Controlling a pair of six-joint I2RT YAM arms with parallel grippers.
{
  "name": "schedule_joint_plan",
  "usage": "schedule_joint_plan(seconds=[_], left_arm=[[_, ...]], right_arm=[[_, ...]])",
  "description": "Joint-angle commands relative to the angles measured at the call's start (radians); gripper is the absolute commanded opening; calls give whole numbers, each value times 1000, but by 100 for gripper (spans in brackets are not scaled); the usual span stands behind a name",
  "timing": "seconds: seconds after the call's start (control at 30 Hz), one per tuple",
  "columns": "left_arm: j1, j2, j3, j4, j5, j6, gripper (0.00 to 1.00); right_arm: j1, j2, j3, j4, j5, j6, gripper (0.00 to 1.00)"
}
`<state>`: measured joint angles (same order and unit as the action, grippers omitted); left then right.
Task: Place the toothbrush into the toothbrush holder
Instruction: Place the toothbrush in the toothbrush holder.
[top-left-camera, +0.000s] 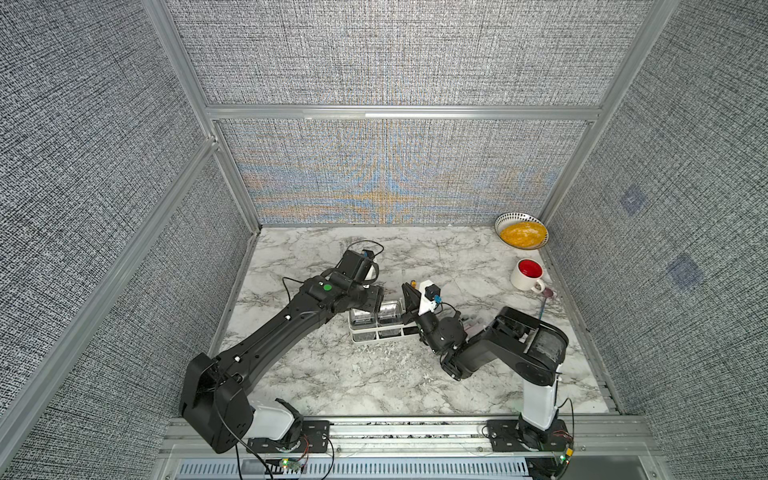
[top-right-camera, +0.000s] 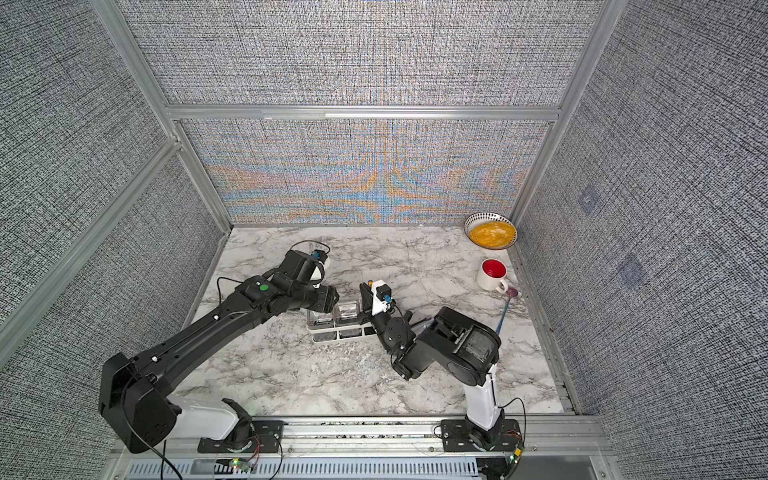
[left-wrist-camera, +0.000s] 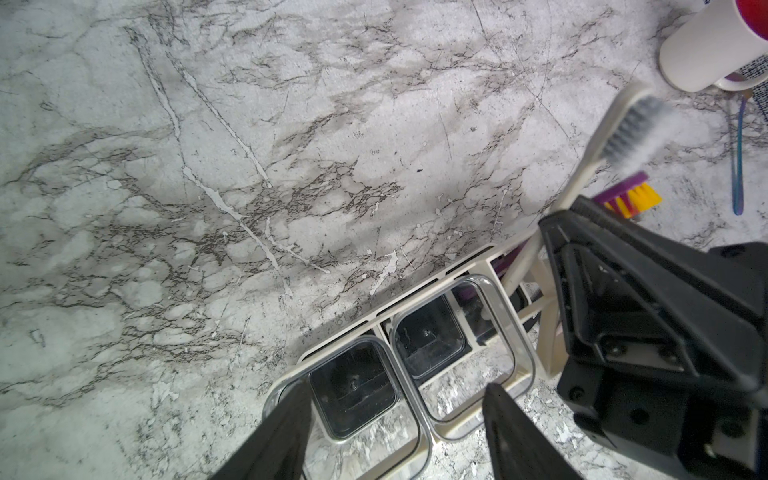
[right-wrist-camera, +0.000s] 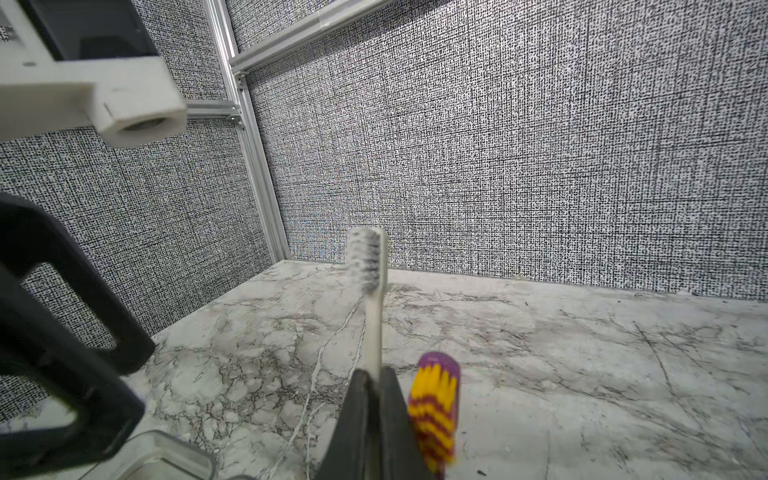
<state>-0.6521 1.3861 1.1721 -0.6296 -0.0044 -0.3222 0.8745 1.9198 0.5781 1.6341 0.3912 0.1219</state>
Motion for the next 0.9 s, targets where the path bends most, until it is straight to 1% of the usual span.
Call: schedule_joint_plan(seconds=[0.0, 0.43, 0.87], left_arm=[[0, -1, -3, 7, -16, 9, 68], [-8, -3, -9, 11, -21, 5, 68], [-17, -20, -20, 21, -21, -4, 68]], right_arm=[[0, -23, -5, 230, 13, -2, 1], [-11, -109, 0, 226, -5, -38, 1], [-14, -285, -24, 131, -74, -50, 1]])
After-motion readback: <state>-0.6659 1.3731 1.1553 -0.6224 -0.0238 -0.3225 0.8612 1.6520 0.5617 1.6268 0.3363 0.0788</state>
